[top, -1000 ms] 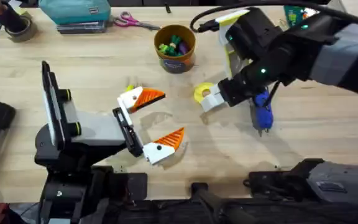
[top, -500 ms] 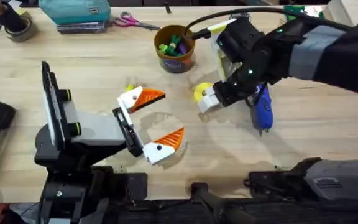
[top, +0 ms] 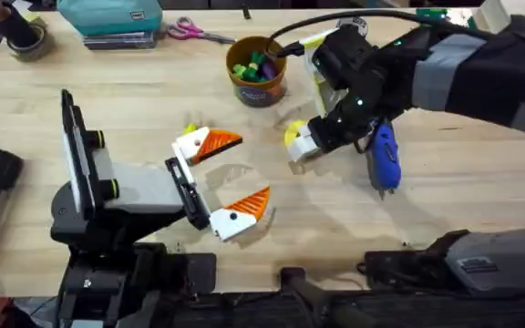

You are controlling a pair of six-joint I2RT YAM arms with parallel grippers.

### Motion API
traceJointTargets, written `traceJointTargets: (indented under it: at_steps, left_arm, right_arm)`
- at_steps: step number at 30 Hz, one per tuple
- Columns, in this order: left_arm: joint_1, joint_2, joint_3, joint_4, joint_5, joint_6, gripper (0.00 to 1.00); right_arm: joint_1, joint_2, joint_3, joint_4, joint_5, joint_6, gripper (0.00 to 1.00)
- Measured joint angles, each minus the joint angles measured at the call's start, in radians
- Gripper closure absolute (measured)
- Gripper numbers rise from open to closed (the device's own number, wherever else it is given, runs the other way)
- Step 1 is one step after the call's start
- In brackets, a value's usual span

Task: Pick up the gripper from the table and insert it into the empty holder that is missing its gripper. Then pick up a screw, insert it into the mounting hole, and use the screwdriver to tighten it. Finally, clean up the table by picking up the vegetable and placing it into the bucket.

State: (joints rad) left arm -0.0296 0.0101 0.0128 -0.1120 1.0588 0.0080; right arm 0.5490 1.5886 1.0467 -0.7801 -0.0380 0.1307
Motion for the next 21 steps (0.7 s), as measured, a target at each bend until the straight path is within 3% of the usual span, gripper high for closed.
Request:
traceJointTargets:
  at_steps: [21]
  left_arm:
    - [0.0, 0.0, 0.0, 0.0, 0.0, 0.0, 0.015]
  right_arm:
    - [0.018, 0.068, 0.061, -0.001, 0.002, 0.0, 0.207]
